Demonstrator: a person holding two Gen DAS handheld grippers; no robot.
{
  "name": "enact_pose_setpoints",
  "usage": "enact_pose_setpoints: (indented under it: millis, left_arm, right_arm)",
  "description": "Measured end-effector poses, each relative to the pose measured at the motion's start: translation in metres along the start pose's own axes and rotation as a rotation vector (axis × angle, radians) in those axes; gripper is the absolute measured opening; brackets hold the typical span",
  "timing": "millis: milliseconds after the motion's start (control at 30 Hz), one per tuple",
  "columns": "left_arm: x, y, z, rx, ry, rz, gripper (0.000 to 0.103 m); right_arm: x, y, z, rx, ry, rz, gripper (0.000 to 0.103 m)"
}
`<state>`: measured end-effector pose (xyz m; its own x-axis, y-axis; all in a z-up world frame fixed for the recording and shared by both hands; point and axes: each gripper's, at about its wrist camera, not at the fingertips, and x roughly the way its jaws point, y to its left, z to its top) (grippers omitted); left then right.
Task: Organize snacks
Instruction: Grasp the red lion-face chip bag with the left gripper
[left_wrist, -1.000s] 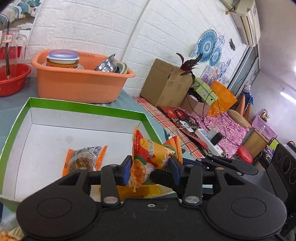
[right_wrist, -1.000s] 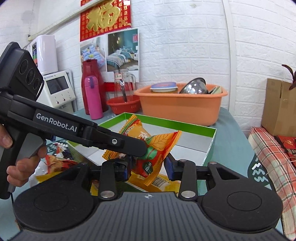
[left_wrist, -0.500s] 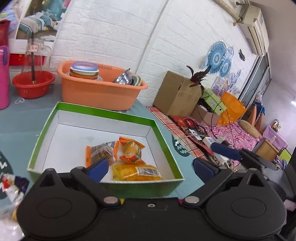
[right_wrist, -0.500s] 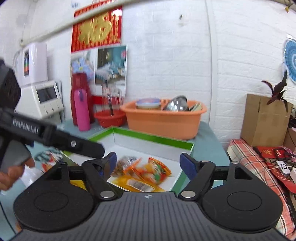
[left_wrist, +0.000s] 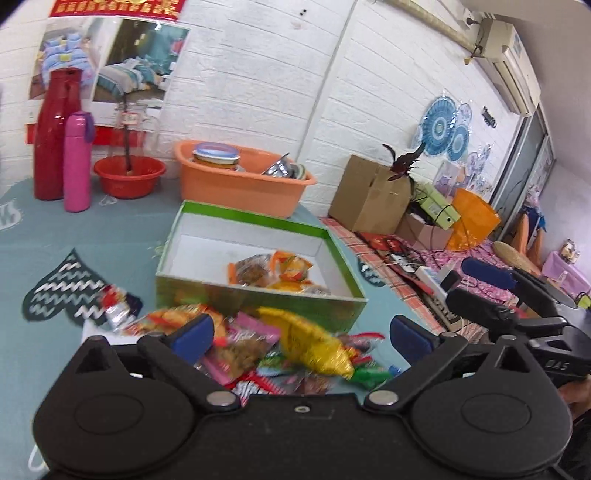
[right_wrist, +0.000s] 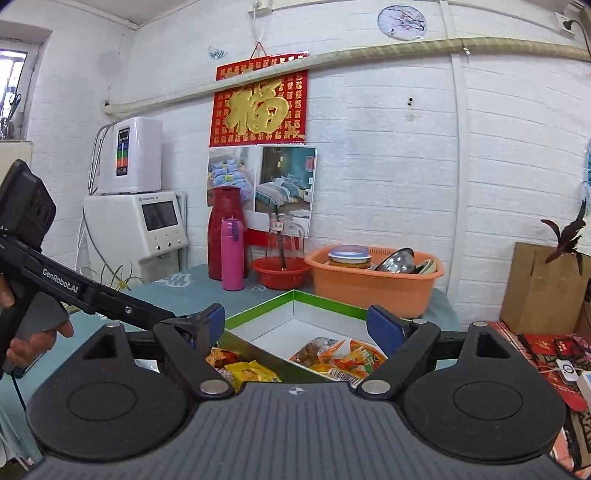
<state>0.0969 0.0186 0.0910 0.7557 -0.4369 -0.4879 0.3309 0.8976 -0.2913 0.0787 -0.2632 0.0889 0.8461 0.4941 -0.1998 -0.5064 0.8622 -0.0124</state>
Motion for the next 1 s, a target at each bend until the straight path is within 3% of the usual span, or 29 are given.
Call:
enact_pose_setpoints:
  millis: [233, 400, 467, 567, 600, 633, 667, 700, 733, 800, 1000]
  left_arm:
    - [0.002, 0.043, -0.058, -0.127, 0.108, 0.049, 0.103]
    - [0.023, 0.067, -0.078, -0.237, 0.181, 0.019, 0.103]
    - [0.031, 0.068, -0.08, -0.233, 0.187, 0.004, 0.089]
    - [0.041, 0.069, -0.08, -0.24, 0.18, -0.015, 0.083]
    - [0.044, 0.068, -0.08, -0.239, 0.18, -0.022, 0.065]
    - [0.047, 0.068, -0.081, -0.233, 0.187, -0.012, 0.061]
    - [0.051, 0.069, -0.082, -0.222, 0.195, -0.003, 0.035]
    - [0.052, 0.073, -0.083, -0.223, 0.2, -0.012, 0.02]
    - [0.054, 0.078, -0.085, -0.236, 0.213, -0.022, 0.014]
    - [0.049, 0.087, -0.088, -0.256, 0.219, -0.04, 0.014]
    - [0.018, 0.109, -0.093, -0.281, 0.196, -0.002, 0.014]
  right_arm:
    - [0.035, 0.041, -0.064, 0.033, 0.234, 0.182, 0.103]
    - [0.057, 0.052, -0.095, 0.111, 0.348, 0.197, 0.098]
    - [0.063, 0.053, -0.098, 0.125, 0.369, 0.175, 0.093]
    - [0.063, 0.055, -0.097, 0.126, 0.372, 0.17, 0.093]
    - [0.063, 0.056, -0.097, 0.124, 0.371, 0.173, 0.093]
    - [0.062, 0.056, -0.097, 0.122, 0.369, 0.175, 0.093]
    - [0.061, 0.057, -0.097, 0.118, 0.369, 0.177, 0.093]
    - [0.061, 0.057, -0.096, 0.112, 0.37, 0.18, 0.093]
    - [0.061, 0.058, -0.096, 0.105, 0.368, 0.185, 0.093]
    - [0.06, 0.06, -0.097, 0.095, 0.366, 0.198, 0.093]
    - [0.066, 0.062, -0.098, 0.083, 0.371, 0.205, 0.093]
